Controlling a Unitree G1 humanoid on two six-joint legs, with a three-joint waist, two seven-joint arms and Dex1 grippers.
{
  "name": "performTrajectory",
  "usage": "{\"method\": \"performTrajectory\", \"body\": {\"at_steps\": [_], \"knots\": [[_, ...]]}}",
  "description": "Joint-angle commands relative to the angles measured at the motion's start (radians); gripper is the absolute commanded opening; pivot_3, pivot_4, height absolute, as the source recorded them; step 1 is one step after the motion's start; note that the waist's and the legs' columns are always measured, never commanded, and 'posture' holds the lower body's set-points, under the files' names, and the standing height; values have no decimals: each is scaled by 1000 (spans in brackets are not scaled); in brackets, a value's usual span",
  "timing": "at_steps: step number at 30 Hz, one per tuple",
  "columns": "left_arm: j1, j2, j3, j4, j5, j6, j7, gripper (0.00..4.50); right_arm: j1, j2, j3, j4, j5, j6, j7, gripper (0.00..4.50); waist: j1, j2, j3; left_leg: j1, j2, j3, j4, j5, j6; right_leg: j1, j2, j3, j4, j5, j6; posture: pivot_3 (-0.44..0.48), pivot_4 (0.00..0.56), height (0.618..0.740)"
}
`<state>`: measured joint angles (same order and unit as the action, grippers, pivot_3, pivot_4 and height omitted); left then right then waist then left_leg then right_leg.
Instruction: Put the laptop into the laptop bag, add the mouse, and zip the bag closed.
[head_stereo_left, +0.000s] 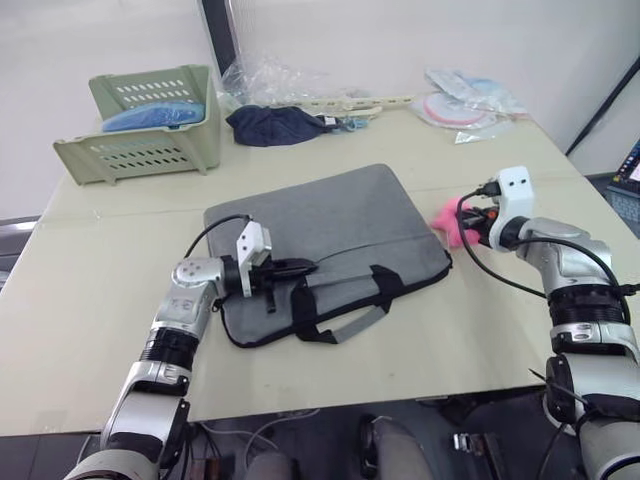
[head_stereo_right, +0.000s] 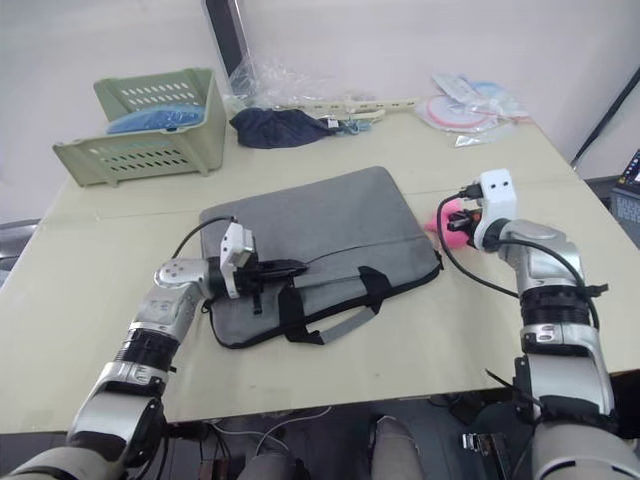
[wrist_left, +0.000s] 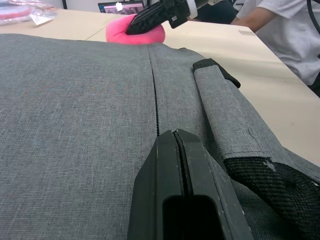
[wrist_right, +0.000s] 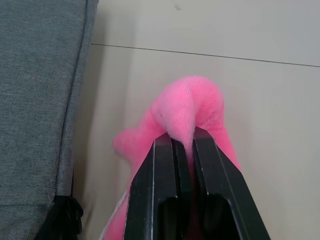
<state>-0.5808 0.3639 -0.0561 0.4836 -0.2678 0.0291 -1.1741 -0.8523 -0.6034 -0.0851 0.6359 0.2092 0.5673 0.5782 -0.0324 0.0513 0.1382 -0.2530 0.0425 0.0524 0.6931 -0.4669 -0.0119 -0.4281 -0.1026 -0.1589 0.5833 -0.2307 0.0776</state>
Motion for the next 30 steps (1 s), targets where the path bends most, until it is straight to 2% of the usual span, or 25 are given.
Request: {"method": "performTrajectory", "body": {"at_steps": [1, 20, 30], "knots": [[99, -3, -78, 76, 53, 73, -17, 0, -50, 3, -8, 10, -6, -41, 18, 25, 0, 0, 0, 0, 0, 0, 0, 0, 0, 0, 0, 0, 0, 0, 0, 0, 150, 740], [101, -4, -83, 69, 56, 84, -23, 0, -125, 27, -76, 61, 8, -77, -18, 25, 0, 1, 1, 0, 0, 0, 0, 0, 0, 0, -1, 0, 0, 0, 0, 0, 150, 740], [93, -10, -82, 80, 57, 79, -24, 0, -61, 28, -63, -21, 10, -29, 20, 25, 0, 2, 1, 0, 0, 0, 0, 0, 0, 0, -1, 0, 0, 0, 0, 0, 150, 740]]}}
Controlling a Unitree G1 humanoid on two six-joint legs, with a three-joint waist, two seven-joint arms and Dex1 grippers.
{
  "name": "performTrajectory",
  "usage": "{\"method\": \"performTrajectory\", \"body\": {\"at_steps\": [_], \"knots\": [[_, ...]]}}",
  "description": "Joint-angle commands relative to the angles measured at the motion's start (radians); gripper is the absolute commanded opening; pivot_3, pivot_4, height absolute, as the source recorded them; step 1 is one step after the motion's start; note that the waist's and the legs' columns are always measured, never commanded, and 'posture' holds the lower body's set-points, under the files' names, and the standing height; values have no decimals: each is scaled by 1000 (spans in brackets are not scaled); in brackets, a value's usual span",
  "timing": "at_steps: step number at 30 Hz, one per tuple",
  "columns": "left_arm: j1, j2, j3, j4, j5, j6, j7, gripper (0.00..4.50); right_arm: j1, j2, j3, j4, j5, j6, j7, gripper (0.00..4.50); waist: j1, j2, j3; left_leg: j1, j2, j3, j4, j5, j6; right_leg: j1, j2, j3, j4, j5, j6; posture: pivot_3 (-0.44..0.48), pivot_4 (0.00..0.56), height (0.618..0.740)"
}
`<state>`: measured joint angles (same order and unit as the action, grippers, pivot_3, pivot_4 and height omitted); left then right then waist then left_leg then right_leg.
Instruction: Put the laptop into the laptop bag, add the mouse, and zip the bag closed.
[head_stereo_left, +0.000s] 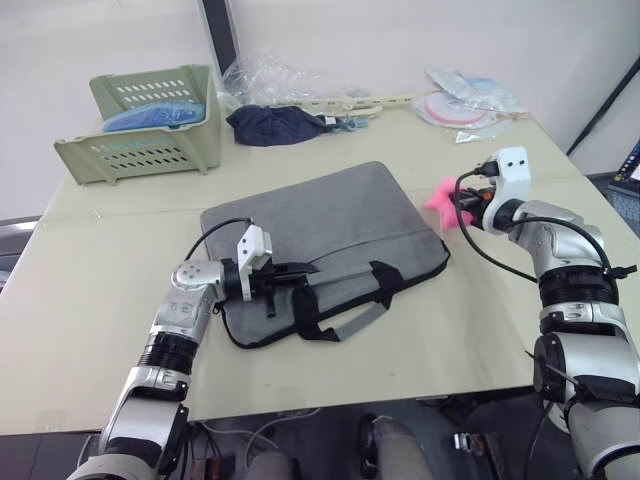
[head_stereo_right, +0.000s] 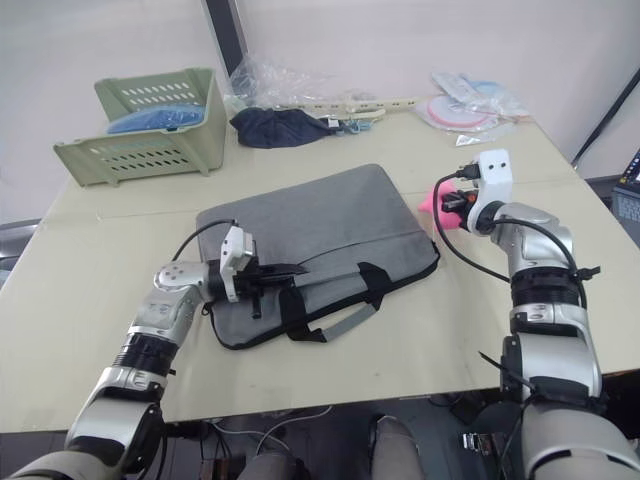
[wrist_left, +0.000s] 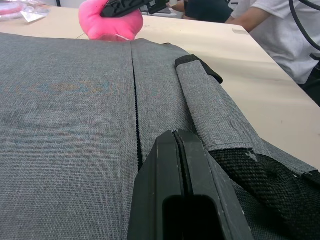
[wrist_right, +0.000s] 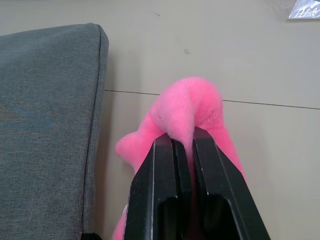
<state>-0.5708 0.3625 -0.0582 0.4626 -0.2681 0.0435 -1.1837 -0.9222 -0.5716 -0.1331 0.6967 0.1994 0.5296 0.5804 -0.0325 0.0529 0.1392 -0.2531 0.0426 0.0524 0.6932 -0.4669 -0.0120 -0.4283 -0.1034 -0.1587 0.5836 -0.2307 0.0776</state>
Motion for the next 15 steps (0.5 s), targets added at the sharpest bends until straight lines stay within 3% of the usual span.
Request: {"method": "performTrajectory", "body": {"at_steps": [1, 3, 6, 8, 15], "knots": [[81, -9, -79, 103, 58, 64, -14, 0, 19, -3, -12, -95, 20, 15, 20, 401, 0, 0, 0, 0, 0, 0, 0, 0, 0, 0, 0, 0, 0, 0, 0, 0, 150, 740], [80, -9, -79, 104, 58, 63, -14, 0, 42, 0, -9, -126, 25, 38, 23, 1153, 1, 0, 0, 0, 0, 0, 0, 0, 0, 0, 0, 0, 0, 0, 0, 0, 150, 740], [80, -9, -79, 103, 59, 64, -12, 0, 75, 4, -8, -177, 31, 60, 22, 2640, 1, 0, 0, 0, 0, 0, 0, 0, 0, 0, 0, 0, 0, 0, 0, 0, 150, 740], [78, -9, -78, 105, 60, 63, -10, 0, 86, 3, -15, -197, 33, 65, 12, 3338, 1, 0, 0, 0, 0, 0, 0, 0, 0, 0, 0, 0, 0, 0, 0, 0, 150, 740], [85, 9, -67, 63, 50, 82, -1, 0, 93, -39, -99, -351, 72, 140, -43, 3338, 1, 0, 0, 0, 0, 0, 0, 0, 0, 0, 0, 0, 0, 0, 0, 0, 150, 740]]}}
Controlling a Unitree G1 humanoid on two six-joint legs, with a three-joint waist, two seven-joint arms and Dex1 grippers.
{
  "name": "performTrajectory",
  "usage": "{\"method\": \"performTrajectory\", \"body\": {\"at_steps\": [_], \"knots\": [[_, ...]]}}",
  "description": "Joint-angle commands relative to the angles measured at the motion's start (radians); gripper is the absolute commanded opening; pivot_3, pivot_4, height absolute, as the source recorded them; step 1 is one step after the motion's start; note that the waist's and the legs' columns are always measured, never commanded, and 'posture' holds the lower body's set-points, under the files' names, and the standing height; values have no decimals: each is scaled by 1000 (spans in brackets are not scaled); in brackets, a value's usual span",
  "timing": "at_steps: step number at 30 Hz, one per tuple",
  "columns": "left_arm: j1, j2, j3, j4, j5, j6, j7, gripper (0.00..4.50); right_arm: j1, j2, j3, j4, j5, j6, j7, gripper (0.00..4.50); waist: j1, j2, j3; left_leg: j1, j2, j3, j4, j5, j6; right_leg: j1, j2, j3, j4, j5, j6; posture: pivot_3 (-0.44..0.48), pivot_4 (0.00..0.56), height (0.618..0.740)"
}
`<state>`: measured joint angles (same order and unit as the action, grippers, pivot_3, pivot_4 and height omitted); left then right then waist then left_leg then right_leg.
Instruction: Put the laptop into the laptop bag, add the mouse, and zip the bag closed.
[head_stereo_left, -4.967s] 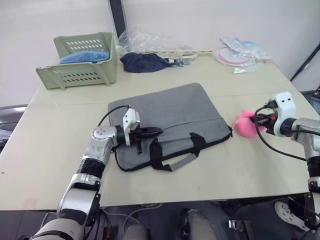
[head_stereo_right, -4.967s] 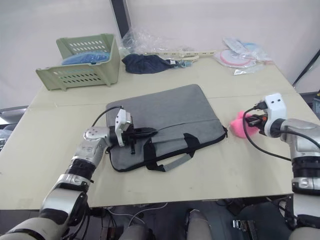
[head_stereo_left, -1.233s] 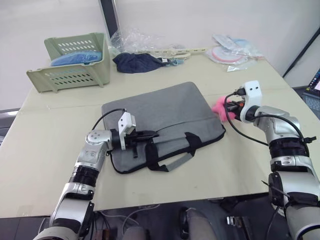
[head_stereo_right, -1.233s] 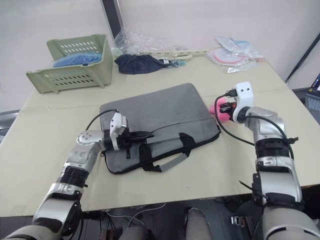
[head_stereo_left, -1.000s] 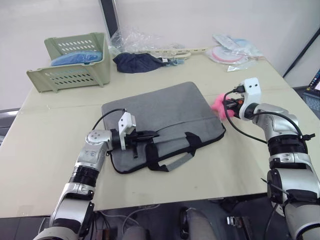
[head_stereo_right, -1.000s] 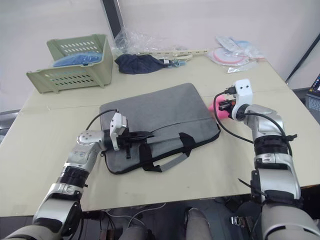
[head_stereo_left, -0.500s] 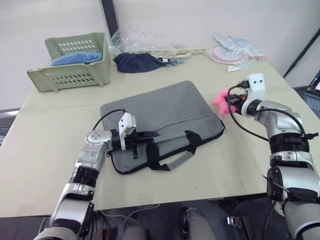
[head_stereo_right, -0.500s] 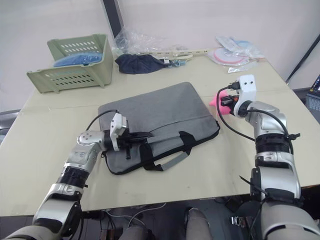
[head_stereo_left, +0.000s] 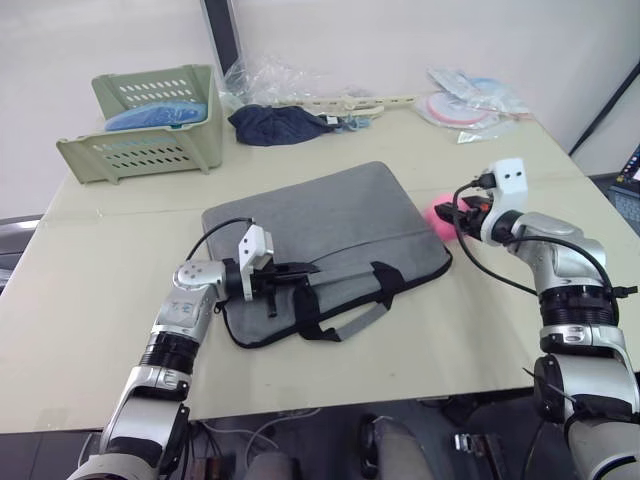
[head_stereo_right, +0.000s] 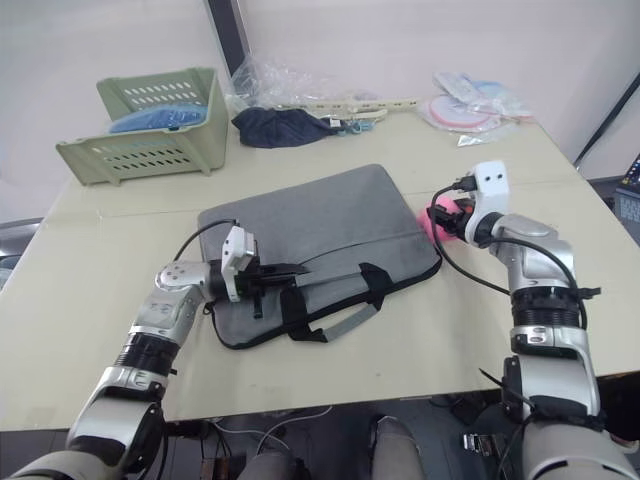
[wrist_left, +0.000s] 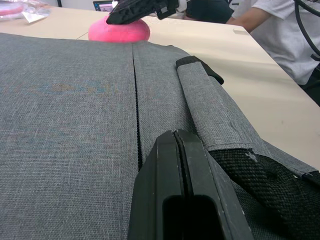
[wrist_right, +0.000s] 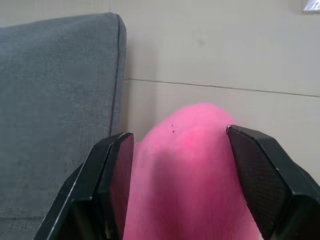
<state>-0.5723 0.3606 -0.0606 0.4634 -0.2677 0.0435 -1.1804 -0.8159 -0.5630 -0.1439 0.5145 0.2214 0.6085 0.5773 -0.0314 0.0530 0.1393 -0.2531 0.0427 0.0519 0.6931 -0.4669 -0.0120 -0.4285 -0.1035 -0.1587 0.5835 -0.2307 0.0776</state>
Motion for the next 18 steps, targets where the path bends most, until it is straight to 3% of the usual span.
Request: {"method": "performTrajectory", "body": {"at_steps": [1, 10, 13, 18], "knots": [[91, 14, -60, 44, 43, 90, -3, 0, -10, -55, -100, -201, 55, 77, -46, 3338, 0, 0, 0, 0, 0, 0, 0, 0, 0, 0, 0, 0, 0, 0, 0, 0, 150, 740], [98, 66, 31, -228, -52, 246, 77, 0, 101, -71, -186, -587, 130, 301, -120, 3338, 1, -7, 9, -1, 1, -5, -3, 0, 0, -3, 0, 0, 0, 0, 0, 0, 150, 740], [98, 83, 55, -298, -83, 298, 106, 0, 135, -62, -193, -681, 151, 350, -142, 3338, 2, -10, 11, -8, 1, -5, -2, 0, -1, -11, 0, 1, 1, 0, 0, 0, 150, 740], [1, 89, 217, -474, -228, 478, 291, 0, 209, 1, -202, -866, 191, 435, -205, 3338, 5, -22, 27, -17, 1, -2, 4, 1, -2, -17, 1, -1, 4, 0, 0, 0, 150, 740]]}}
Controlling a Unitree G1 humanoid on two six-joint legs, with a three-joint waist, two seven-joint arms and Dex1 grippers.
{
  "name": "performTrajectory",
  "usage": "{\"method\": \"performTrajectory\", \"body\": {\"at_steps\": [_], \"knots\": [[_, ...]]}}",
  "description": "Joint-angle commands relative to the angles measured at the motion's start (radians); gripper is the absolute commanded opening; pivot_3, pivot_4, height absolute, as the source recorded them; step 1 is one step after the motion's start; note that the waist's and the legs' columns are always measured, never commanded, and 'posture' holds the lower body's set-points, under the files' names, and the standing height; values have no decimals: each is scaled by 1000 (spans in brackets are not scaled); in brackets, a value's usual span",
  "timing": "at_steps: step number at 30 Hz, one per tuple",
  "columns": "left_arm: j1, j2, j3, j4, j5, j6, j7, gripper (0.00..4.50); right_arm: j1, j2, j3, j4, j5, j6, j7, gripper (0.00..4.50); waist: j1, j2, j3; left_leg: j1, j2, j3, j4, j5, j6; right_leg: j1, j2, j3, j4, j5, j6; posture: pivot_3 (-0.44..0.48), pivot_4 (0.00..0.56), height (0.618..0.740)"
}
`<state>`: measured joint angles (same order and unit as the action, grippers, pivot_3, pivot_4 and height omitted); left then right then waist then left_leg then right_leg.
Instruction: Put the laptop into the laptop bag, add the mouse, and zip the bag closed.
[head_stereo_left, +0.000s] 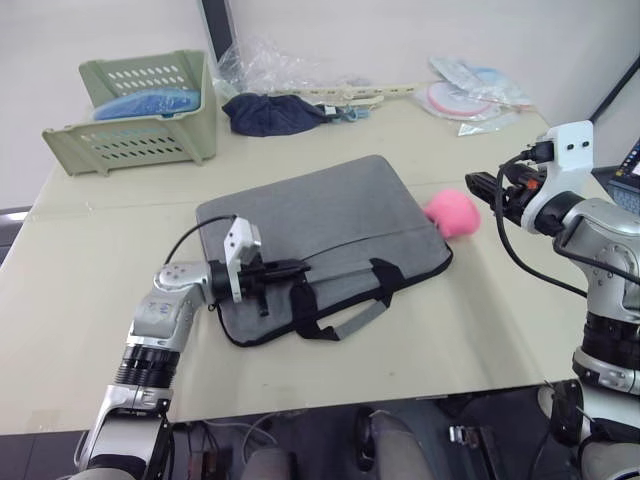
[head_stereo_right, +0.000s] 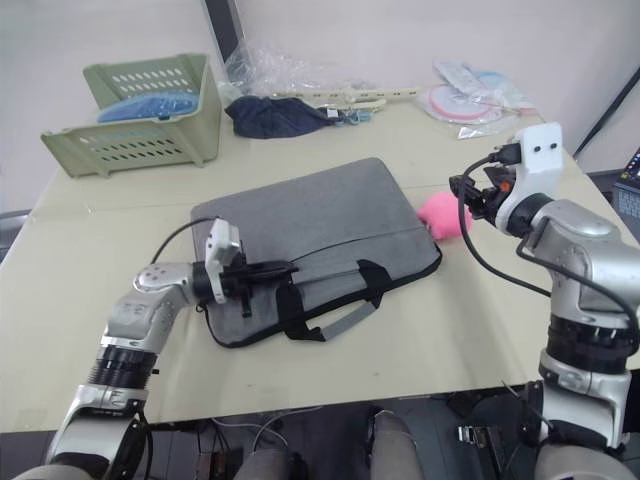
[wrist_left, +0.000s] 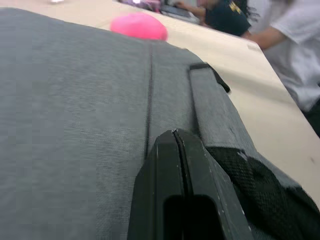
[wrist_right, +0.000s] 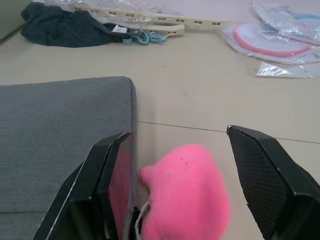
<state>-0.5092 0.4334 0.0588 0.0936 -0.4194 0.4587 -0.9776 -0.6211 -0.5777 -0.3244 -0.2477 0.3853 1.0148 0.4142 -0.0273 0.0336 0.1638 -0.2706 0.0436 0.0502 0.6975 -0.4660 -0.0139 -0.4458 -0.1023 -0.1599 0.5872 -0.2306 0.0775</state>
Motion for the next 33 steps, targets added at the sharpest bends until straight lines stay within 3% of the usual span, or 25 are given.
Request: {"method": "performTrajectory", "body": {"at_steps": [1, 9, 14, 19, 26, 30, 33], "knots": [[-70, 17, 109, -118, -88, 78, 107, 0, 20, 21, -22, -118, 29, 35, -49, 3338, 2, -3, 6, -1, 0, -1, 1, 0, 0, 0, 0, 0, 0, 0, 0, 0, 150, 740], [-152, 103, 320, -103, -157, 110, 273, 0, 61, 31, -43, -252, 74, 128, -86, 3338, 11, -2, 8, -2, -2, -1, 0, 0, 0, 0, 0, -1, -3, 1, 1, 0, 150, 740], [-107, 197, 434, -8, -167, 73, 265, 0, 107, 28, -100, -319, 93, 198, -111, 3338, 10, -4, 10, -2, -2, -1, 0, 0, 0, 0, 0, -1, -3, 1, 1, 0, 150, 740], [-76, 238, 475, 38, -177, 57, 265, 0, 142, 36, -145, -375, 111, 255, -129, 3338, 16, -4, 10, -2, -2, 0, 0, 0, 0, 0, 1, -1, -3, 1, 1, 0, 150, 740], [-54, 250, 418, 72, -160, 76, 252, 0, 135, 90, -141, -399, 111, 272, -178, 3338, 21, -4, 10, -2, -2, 1, 0, 0, 0, 0, 1, 0, -3, 1, 1, 0, 150, 740], [-42, 249, 397, 72, -170, 88, 242, 1230, 137, 112, -134, -398, 115, 270, -191, 3452, 19, -4, 10, -2, -2, 1, 0, 0, 0, 0, 2, 0, -3, 1, 1, 0, 150, 740], [-16, 250, 383, 66, -174, 98, 224, 2569, 161, 126, -136, -412, 120, 279, -196, 3452, 14, -4, 10, -1, -2, 1, 0, 0, 0, 0, 2, 0, -3, 1, 1, 0, 150, 740]]}}
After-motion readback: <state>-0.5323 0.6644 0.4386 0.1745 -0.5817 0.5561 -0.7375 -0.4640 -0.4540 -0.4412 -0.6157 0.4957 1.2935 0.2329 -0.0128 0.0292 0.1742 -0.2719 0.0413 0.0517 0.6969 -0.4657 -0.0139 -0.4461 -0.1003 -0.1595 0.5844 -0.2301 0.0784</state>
